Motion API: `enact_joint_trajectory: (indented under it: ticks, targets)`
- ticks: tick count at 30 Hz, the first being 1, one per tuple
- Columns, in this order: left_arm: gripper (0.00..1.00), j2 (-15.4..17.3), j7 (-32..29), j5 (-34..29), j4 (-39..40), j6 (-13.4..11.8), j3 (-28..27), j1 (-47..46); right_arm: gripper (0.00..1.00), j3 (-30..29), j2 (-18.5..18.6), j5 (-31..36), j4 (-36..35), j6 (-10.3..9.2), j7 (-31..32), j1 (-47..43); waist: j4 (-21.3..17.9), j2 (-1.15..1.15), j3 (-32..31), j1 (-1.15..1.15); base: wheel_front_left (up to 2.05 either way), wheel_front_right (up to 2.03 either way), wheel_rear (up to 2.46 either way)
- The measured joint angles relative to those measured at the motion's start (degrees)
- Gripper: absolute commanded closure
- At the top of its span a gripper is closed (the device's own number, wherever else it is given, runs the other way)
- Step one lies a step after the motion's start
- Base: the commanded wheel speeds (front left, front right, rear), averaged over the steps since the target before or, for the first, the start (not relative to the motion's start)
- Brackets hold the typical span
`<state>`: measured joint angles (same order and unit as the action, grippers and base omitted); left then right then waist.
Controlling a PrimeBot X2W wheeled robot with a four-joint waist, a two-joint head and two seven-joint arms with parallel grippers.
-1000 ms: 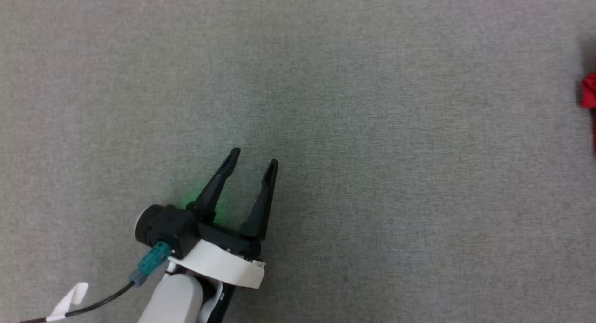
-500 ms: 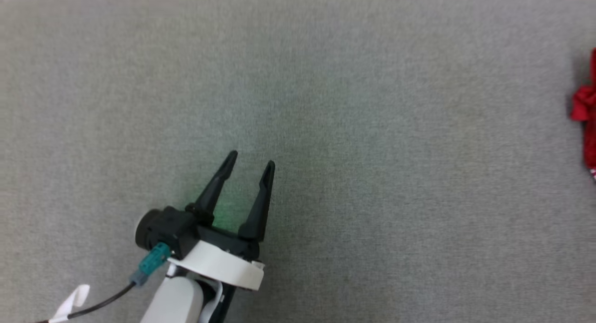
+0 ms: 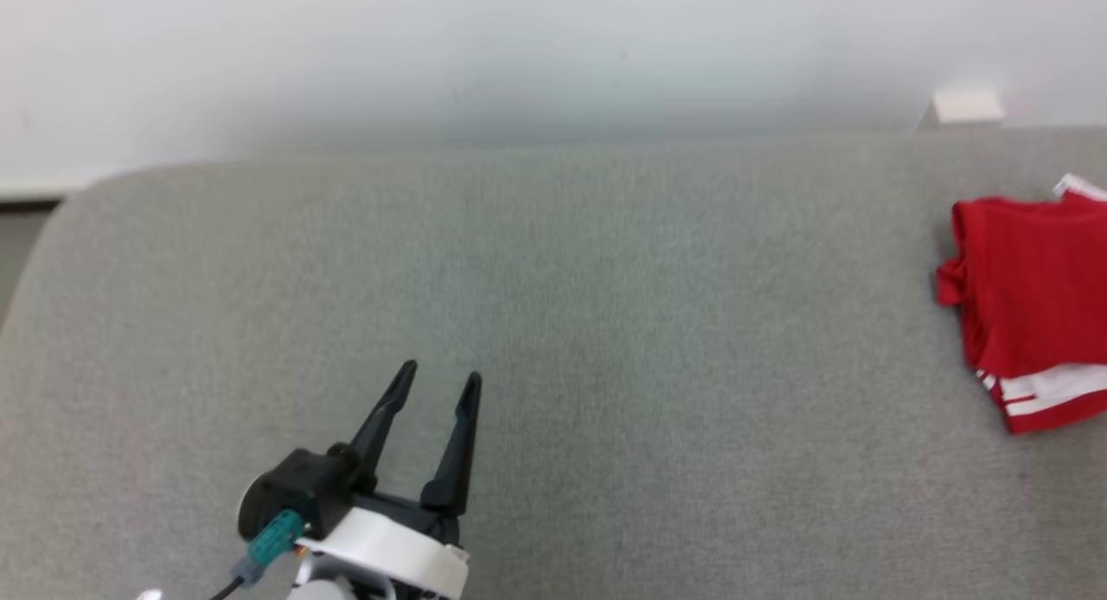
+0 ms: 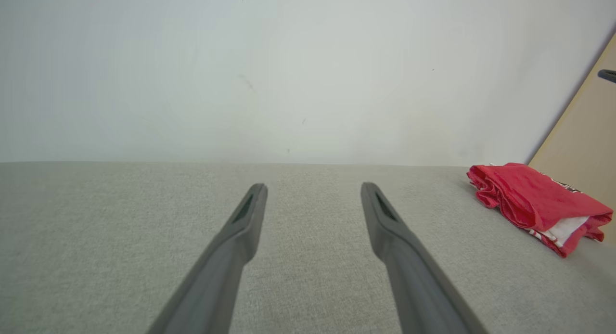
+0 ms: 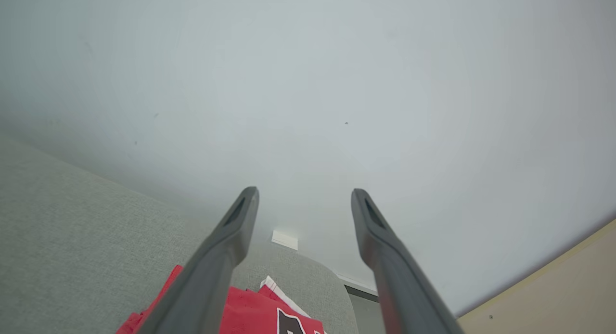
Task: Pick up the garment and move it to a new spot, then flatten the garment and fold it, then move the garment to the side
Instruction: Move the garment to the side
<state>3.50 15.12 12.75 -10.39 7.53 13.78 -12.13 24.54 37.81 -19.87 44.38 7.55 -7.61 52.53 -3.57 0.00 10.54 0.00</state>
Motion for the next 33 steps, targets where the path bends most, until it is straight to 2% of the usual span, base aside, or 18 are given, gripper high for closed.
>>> enact_joint_trajectory:
  ticks: [7, 12, 18, 22, 26, 33]
  targets:
    - [0.00, -0.21, 0.00, -0.18, -0.47, -0.26, -4.36, 2.40, 0.00, -1.25, -0.67, -4.92, -14.62, 0.00, 2.21, -10.43, -0.08, 0.00, -7.31, 0.00, 0.00, 0.00, 0.00]
    - [0.00, -0.30, 0.00, -0.05, -1.09, -0.62, -8.02, 3.88, 0.00, -6.30, -5.28, -6.36, -24.48, 0.00, 2.74, -20.63, -0.01, 0.00, -10.78, -0.01, 0.00, 0.00, 0.00]
    - [0.00, -0.48, 0.00, 2.21, -2.04, -1.85, -11.82, 4.53, 0.00, -13.82, -13.43, -1.66, -33.72, 0.00, -0.09, -33.28, 0.63, 0.00, -12.22, -0.01, 0.00, 0.00, 0.00]
    - [0.00, -0.62, 0.00, 2.54, -1.99, -1.83, -12.47, 5.05, 0.00, -18.67, -18.91, 2.48, -36.38, 0.00, -3.23, -40.91, 0.94, 0.01, -12.74, -0.01, 0.00, 0.00, 0.00]
    - [0.00, -0.63, 0.00, 1.22, -1.56, -1.83, -12.70, 6.28, 0.00, -20.04, -23.94, 5.17, -37.64, 0.00, -5.19, -46.14, 0.86, 0.00, -13.03, -0.01, 0.00, 0.00, 0.00]
    - [0.00, -0.65, 0.00, -0.69, 0.02, -1.77, -12.96, 10.09, 0.00, -19.91, -28.83, 5.99, -35.84, 0.00, -7.10, -50.66, -0.04, 0.00, -13.30, 0.00, 0.00, 0.00, 0.00]
